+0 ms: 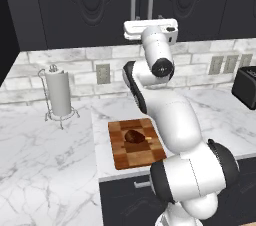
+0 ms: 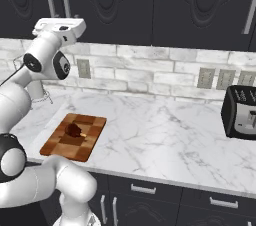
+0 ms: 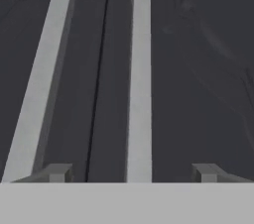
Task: Open the cabinet, retrieve the rolling pin, and place it next to the meat on the cutting board to prepare for tenderizing.
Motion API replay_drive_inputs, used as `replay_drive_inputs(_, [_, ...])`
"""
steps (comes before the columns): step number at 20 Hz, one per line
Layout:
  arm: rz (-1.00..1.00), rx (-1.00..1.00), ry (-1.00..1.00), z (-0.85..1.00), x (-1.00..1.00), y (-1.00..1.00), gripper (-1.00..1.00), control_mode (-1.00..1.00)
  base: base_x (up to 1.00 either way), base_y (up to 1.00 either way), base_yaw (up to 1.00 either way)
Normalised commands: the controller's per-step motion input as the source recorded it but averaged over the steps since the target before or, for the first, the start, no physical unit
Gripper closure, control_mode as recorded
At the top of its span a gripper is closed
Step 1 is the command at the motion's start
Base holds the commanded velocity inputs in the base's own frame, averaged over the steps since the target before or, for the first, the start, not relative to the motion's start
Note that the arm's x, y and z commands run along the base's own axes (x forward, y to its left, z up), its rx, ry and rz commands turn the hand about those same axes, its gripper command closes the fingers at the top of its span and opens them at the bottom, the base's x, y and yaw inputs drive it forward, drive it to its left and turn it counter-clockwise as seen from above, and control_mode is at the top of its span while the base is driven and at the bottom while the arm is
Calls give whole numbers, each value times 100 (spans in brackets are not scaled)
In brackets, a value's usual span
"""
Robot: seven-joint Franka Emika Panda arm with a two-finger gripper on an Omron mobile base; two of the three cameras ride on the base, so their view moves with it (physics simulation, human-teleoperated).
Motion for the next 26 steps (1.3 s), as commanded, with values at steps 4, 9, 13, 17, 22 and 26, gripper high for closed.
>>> replay_drive_inputs(4, [0,2,0,0,33,-5,-100,-100,0,0,0])
replay_drive_inputs(9, [0,0,0,0,34,-1,-100,-100,0,0,0])
replay_drive_inputs(13, [0,0,0,0,34,0,100,-100,0,0,0])
replay_drive_inputs(17, [1,2,0,-1,25,0,100,-100,0,0,0])
replay_drive_inputs(22, [0,-1,0,-1,3,0,100,-100,0,0,0])
replay_drive_inputs(26, [0,0,0,-7,-3,2,100,-100,0,0,0])
